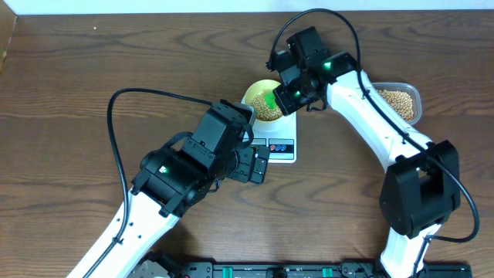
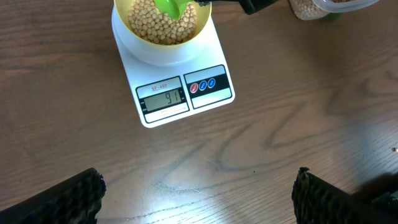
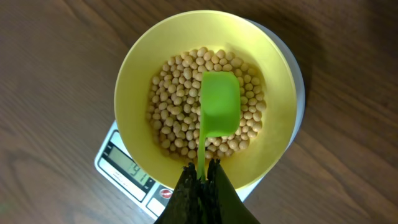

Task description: Scoop item into bowl and weigh 50g on scale

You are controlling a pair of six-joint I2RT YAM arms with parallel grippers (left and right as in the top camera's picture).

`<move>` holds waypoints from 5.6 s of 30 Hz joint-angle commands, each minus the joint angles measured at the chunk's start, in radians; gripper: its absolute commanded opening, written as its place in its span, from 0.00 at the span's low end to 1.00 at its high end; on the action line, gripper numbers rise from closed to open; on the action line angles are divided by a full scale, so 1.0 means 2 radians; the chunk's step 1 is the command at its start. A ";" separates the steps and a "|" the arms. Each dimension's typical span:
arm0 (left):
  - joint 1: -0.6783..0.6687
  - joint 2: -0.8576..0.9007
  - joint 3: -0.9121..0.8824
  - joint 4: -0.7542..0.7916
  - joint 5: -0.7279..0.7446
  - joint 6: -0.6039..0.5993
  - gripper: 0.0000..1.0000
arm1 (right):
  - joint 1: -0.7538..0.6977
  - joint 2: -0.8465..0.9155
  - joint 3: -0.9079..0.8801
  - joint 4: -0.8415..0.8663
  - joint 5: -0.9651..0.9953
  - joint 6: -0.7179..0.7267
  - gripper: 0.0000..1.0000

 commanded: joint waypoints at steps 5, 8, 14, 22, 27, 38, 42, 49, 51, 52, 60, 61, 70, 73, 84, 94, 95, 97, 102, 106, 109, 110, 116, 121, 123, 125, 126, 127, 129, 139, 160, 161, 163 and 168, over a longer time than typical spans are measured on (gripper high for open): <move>0.001 0.001 0.008 -0.002 -0.002 0.001 0.98 | -0.015 0.005 -0.004 -0.001 -0.062 0.033 0.01; 0.001 0.001 0.008 -0.002 -0.002 0.001 0.98 | -0.017 0.005 -0.004 -0.002 -0.082 0.048 0.01; 0.001 0.001 0.008 -0.002 -0.002 0.001 0.98 | -0.026 0.005 -0.004 -0.003 -0.103 0.071 0.01; 0.001 0.001 0.008 -0.002 -0.002 0.001 0.98 | -0.026 0.005 -0.004 0.001 -0.057 0.057 0.01; 0.001 0.001 0.008 -0.002 -0.002 0.001 0.98 | -0.004 0.005 -0.004 0.001 -0.002 0.044 0.01; 0.001 0.001 0.008 -0.002 -0.002 0.001 0.98 | 0.019 0.005 -0.004 0.001 0.029 0.040 0.01; 0.001 0.001 0.008 -0.002 -0.002 0.001 0.98 | 0.019 0.005 -0.011 0.003 0.014 0.046 0.01; 0.001 0.001 0.008 -0.002 -0.002 0.001 0.98 | 0.019 0.005 -0.022 0.009 -0.011 0.059 0.01; 0.001 0.001 0.008 -0.002 -0.002 0.001 0.98 | 0.019 0.005 -0.021 0.010 -0.016 0.063 0.01; 0.001 0.001 0.008 -0.002 -0.002 0.001 0.98 | 0.019 0.005 -0.022 0.010 -0.018 0.064 0.01; 0.001 0.001 0.008 -0.002 -0.002 0.001 0.98 | 0.019 0.005 -0.022 0.010 -0.025 0.072 0.01; 0.001 0.001 0.008 -0.002 -0.002 0.001 0.98 | 0.019 0.005 -0.022 0.011 -0.025 0.072 0.01; 0.001 0.000 0.008 -0.002 -0.002 0.001 0.98 | 0.006 0.005 -0.021 0.012 -0.021 0.083 0.01; 0.001 0.001 0.008 -0.002 -0.002 0.001 0.98 | -0.004 0.005 -0.021 0.014 -0.021 0.086 0.01; 0.001 0.001 0.008 -0.002 -0.002 0.001 0.98 | -0.017 0.005 -0.021 0.014 -0.027 0.086 0.01; 0.001 0.000 0.008 -0.001 -0.002 0.001 0.98 | -0.027 0.005 -0.020 0.014 -0.061 0.087 0.01; 0.001 0.001 0.008 -0.002 -0.002 0.001 0.98 | -0.029 0.005 -0.019 0.014 -0.066 0.087 0.01; 0.001 0.000 0.008 -0.002 -0.002 0.001 0.98 | -0.034 0.005 -0.016 0.014 -0.077 0.089 0.01; 0.001 0.001 0.008 -0.001 -0.002 0.001 0.98 | -0.047 0.005 -0.015 0.014 -0.112 0.099 0.01; 0.001 0.001 0.008 -0.002 -0.002 0.001 0.98 | -0.059 0.005 -0.015 0.014 -0.141 0.111 0.01; 0.001 0.001 0.008 -0.002 -0.002 0.001 0.98 | -0.068 0.005 -0.015 0.014 -0.162 0.117 0.01; 0.001 0.001 0.008 -0.002 -0.002 0.001 0.98 | -0.071 0.005 -0.015 0.014 -0.171 0.119 0.01; 0.001 0.000 0.008 -0.002 -0.002 0.001 0.98 | -0.086 0.002 -0.015 0.014 -0.228 0.124 0.01; 0.001 0.000 0.008 -0.002 -0.002 0.001 0.98 | -0.093 -0.015 -0.014 0.014 -0.242 0.128 0.01; 0.001 0.001 0.008 -0.002 -0.002 0.001 0.98 | -0.095 -0.023 -0.013 0.014 -0.243 0.128 0.01; 0.001 0.001 0.008 -0.002 -0.002 0.001 0.98 | -0.095 -0.029 -0.013 0.013 -0.246 0.128 0.01; 0.001 0.001 0.008 -0.001 -0.002 0.001 0.98 | -0.095 -0.032 -0.013 0.013 -0.246 0.128 0.01; 0.001 0.001 0.008 -0.002 -0.002 0.001 0.98 | -0.095 -0.034 -0.013 0.012 -0.246 0.128 0.01; 0.001 0.001 0.008 -0.002 -0.002 0.001 0.98 | -0.095 -0.039 -0.013 0.009 -0.246 0.128 0.01; 0.001 0.001 0.008 -0.002 -0.002 0.001 0.98 | -0.100 -0.045 -0.013 0.000 -0.252 0.127 0.01; 0.001 0.001 0.008 -0.002 -0.002 0.001 0.98 | -0.274 -0.158 -0.012 -0.071 -0.332 0.123 0.01; 0.001 0.001 0.008 -0.002 -0.002 0.001 0.98 | -0.284 -0.165 -0.012 -0.080 -0.326 0.117 0.01; 0.001 0.001 0.008 -0.002 -0.002 0.001 0.98 | -0.308 -0.179 -0.012 -0.108 -0.314 0.102 0.01; 0.001 0.001 0.008 -0.001 -0.002 0.001 0.98 | -0.355 -0.192 -0.012 -0.176 -0.293 0.064 0.01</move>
